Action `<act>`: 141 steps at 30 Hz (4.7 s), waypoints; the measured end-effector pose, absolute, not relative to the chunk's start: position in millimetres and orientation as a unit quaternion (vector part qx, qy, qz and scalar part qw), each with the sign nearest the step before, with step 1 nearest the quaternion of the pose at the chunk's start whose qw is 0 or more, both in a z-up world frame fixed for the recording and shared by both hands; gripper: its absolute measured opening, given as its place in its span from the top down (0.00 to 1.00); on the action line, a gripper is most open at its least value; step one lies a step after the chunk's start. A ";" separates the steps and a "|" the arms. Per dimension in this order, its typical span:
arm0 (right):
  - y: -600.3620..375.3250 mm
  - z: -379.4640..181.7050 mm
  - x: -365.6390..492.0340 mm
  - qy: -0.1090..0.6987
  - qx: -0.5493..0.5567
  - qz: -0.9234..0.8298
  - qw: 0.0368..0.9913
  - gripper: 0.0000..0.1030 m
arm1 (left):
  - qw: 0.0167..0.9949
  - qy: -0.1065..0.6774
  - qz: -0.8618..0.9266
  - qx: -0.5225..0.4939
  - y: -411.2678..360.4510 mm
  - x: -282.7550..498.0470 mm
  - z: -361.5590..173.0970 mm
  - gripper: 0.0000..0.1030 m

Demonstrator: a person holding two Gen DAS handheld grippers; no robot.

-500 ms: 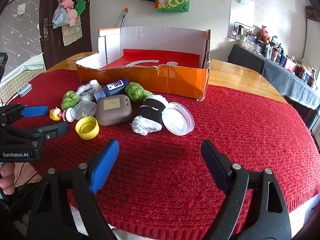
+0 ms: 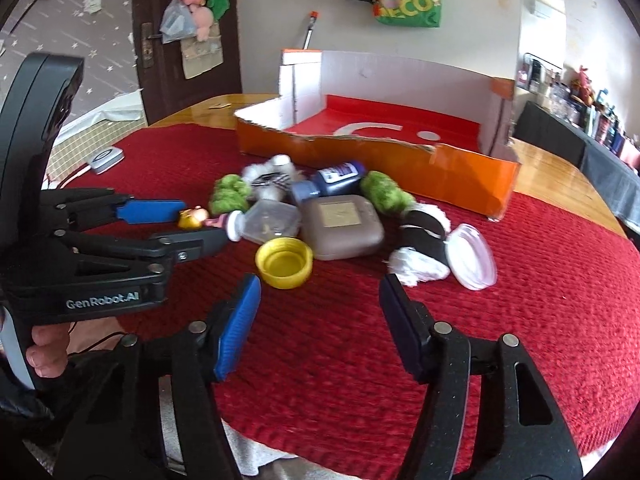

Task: Organize objects
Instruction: 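Grasp the yellow duck toy with the left gripper while the right gripper grasps the yellow bottle cap, then lift and carry the duck toy and yellow cap over the box with both grippers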

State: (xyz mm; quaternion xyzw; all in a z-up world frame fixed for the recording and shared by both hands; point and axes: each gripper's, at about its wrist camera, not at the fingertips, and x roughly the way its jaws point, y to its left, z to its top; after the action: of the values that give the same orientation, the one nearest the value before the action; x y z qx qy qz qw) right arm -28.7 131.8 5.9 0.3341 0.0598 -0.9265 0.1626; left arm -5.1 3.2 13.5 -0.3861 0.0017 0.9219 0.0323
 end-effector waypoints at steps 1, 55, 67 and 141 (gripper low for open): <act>127.2 5.4 -29.5 0.064 0.334 -0.925 0.169 0.43 | 0.037 0.001 0.921 -0.387 3.6 -5.2 13.9 0.58; 129.6 41.1 -43.6 0.040 0.301 -0.932 0.197 0.72 | 0.065 -0.023 0.935 -0.349 -5.4 -7.9 51.6 0.60; 136.6 40.0 -51.2 0.020 0.312 -0.929 0.197 0.72 | 0.062 -0.020 0.936 -0.346 -6.3 -17.4 54.7 0.60; 180.9 41.2 -230.0 0.001 0.411 -0.899 0.147 0.72 | 0.106 -0.002 0.889 -0.445 -5.6 -214.4 37.9 0.60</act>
State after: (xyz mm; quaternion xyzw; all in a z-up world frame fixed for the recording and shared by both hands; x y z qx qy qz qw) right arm -230.0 180.9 41.2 0.4114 0.0010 -0.8995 0.1473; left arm -214.4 -5.6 37.9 -0.4448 -0.0023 0.8893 0.1062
